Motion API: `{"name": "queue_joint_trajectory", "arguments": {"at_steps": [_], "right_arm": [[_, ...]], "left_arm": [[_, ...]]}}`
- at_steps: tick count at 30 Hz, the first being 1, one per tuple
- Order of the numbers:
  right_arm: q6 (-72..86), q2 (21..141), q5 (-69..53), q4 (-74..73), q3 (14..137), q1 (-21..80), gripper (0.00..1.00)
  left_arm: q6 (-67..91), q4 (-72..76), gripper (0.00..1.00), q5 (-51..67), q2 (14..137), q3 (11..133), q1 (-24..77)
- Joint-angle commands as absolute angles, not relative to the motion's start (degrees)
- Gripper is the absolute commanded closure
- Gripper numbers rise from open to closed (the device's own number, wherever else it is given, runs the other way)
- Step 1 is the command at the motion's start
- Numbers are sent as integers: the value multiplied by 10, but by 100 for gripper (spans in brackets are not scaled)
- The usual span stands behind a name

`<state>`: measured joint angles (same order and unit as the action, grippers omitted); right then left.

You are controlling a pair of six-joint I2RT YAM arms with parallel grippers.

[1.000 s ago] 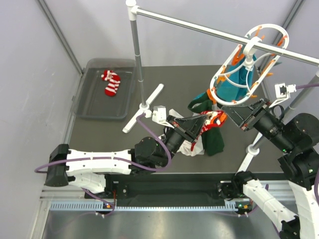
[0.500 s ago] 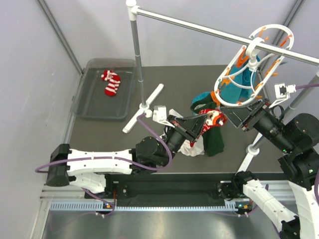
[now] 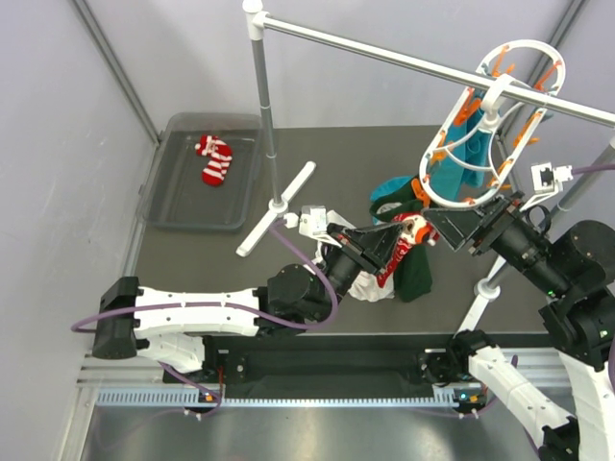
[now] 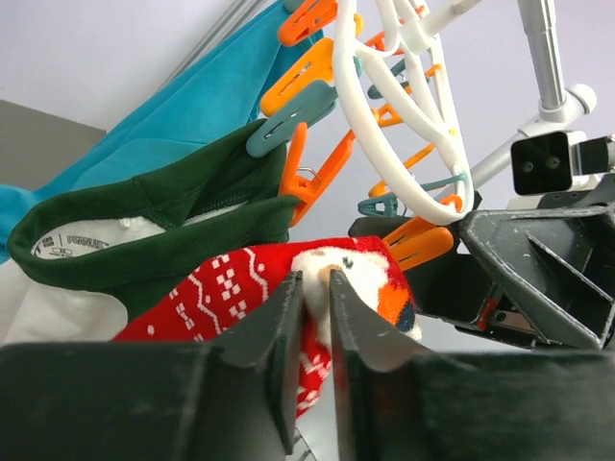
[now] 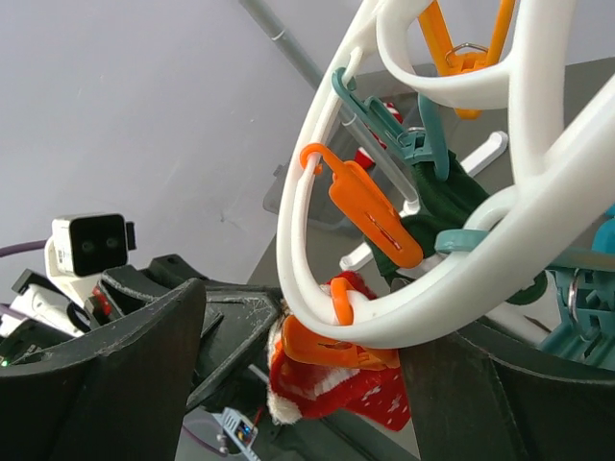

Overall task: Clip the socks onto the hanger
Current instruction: Clamp the sock onto the hanger.

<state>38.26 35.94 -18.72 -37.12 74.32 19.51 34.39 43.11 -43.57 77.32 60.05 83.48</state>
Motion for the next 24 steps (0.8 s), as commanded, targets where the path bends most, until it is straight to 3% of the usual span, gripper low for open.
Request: {"name": "queue_joint_trajectory", "arguments": {"at_steps": [1,3,5,7,11,19,24], "right_arm": [[370,354,-181,-398,764,203,24],[367,354,-181,-406,768,203,23],[358,356,-180,-413,776,203,22],[349,356,-177,-425,786,203,21],[326,356,-169,-454,804,203,18],[230,363,-119,-556,856,204,11],[196,373,-104,-600,879,203,5]], "left_arm": [[346,431,76,-446,773,622,838],[348,420,64,-447,769,620,838],[345,407,44,-445,765,616,838],[344,394,34,-443,758,611,838],[328,347,32,-430,741,602,838],[208,203,34,-257,722,645,838],[164,153,34,-214,723,666,850]]}}
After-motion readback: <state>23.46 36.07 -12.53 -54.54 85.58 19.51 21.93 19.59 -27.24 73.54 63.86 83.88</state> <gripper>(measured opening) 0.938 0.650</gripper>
